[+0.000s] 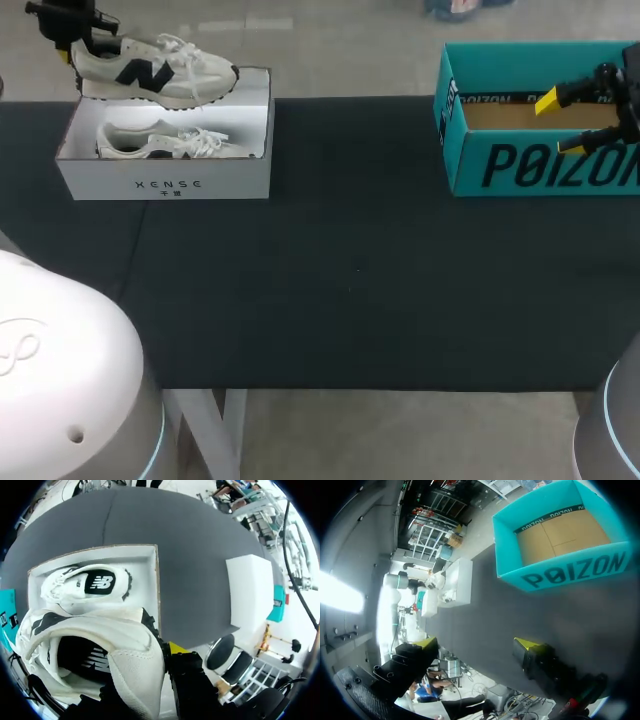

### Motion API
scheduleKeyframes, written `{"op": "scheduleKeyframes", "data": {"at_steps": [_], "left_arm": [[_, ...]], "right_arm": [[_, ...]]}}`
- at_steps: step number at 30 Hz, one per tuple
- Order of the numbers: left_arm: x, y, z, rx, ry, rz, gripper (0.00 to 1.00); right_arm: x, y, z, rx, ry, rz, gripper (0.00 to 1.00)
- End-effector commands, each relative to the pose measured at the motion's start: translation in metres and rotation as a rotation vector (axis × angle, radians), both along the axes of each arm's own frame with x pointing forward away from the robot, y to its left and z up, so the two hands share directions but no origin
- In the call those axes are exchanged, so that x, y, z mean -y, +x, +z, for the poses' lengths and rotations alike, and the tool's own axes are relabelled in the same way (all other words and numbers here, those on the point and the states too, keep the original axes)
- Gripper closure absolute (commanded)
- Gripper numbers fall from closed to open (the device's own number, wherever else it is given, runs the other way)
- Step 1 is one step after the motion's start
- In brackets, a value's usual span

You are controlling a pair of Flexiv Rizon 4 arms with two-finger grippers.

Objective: Take the shoe out of the shoebox, open the shoe tongue, remove and reinsert the insole, then place the shoe into the shoebox

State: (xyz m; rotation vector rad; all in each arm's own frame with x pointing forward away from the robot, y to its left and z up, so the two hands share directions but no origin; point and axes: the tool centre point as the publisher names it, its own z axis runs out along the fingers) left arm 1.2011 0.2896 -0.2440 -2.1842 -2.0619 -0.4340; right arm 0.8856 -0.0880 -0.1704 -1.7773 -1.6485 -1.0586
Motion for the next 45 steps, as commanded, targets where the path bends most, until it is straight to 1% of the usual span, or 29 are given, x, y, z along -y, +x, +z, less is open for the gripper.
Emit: {"op": "scheduleKeyframes", "data": {"at_steps": [1,5,6,7,12,16,19,23,29,34,35,36,37,38,39,40,41,42,45], "left_arm": [[0.003,0.029,-0.014,-0.026,0.009,-0.008,1.00],[0.009,0.035,-0.029,-0.035,0.020,-0.052,1.00],[0.010,0.037,-0.035,-0.027,0.041,-0.045,1.00],[0.011,0.037,-0.039,-0.025,0.038,-0.064,1.00],[0.011,0.043,-0.059,-0.024,0.024,-0.062,1.00],[0.010,0.047,-0.072,-0.024,0.030,-0.062,1.00],[0.011,0.050,-0.079,-0.018,0.014,-0.043,1.00],[0.016,0.054,-0.088,-0.022,0.004,-0.046,1.00],[0.023,0.054,-0.105,-0.045,0.020,-0.041,1.00],[0.024,0.051,-0.123,-0.083,0.025,-0.019,1.00],[0.025,0.051,-0.125,-0.092,0.017,-0.016,0.85],[0.025,0.050,-0.125,-0.093,0.017,-0.016,0.60],[0.025,0.050,-0.126,-0.093,0.014,-0.015,0.40],[0.025,0.049,-0.125,-0.094,0.000,-0.006,0.59],[0.025,0.049,-0.124,-0.096,-0.006,-0.006,0.60],[0.025,0.048,-0.123,-0.096,-0.013,0.002,0.54],[0.025,0.048,-0.120,-0.096,-0.025,0.007,0.31],[0.025,0.047,-0.118,-0.095,-0.029,0.015,0.00],[0.025,0.046,-0.106,-0.090,-0.041,0.052,0.00]], "right_arm": [[0.000,0.000,0.000,-0.001,-0.003,0.000,0.00],[0.000,0.000,0.000,-0.001,-0.003,0.000,0.00],[0.000,0.000,0.000,-0.001,-0.003,0.000,0.00],[0.000,0.000,0.000,-0.001,-0.003,0.000,0.00],[0.000,0.000,0.000,-0.001,-0.003,0.000,0.00],[0.000,0.000,0.000,-0.001,-0.003,0.000,0.00],[0.000,0.000,0.000,-0.001,-0.003,0.000,0.00],[0.000,0.000,0.000,-0.001,-0.003,0.000,0.00],[0.000,0.000,0.000,-0.001,-0.003,0.000,0.00],[0.000,0.000,0.000,-0.001,-0.003,0.000,0.00],[0.000,0.000,0.000,-0.001,-0.003,0.000,0.00],[0.000,0.000,0.000,-0.001,-0.003,0.000,0.00],[0.000,0.000,0.000,-0.001,-0.003,0.000,0.00],[0.000,0.000,0.000,-0.001,-0.003,0.000,0.00],[0.000,0.000,0.000,-0.001,-0.003,0.000,0.00],[0.000,0.000,0.000,-0.001,-0.003,0.000,0.00],[0.000,0.000,0.000,-0.001,-0.003,0.000,0.00],[0.000,0.000,0.000,-0.001,-0.003,0.000,0.00],[0.000,0.000,0.000,-0.001,-0.003,0.000,0.00]]}}
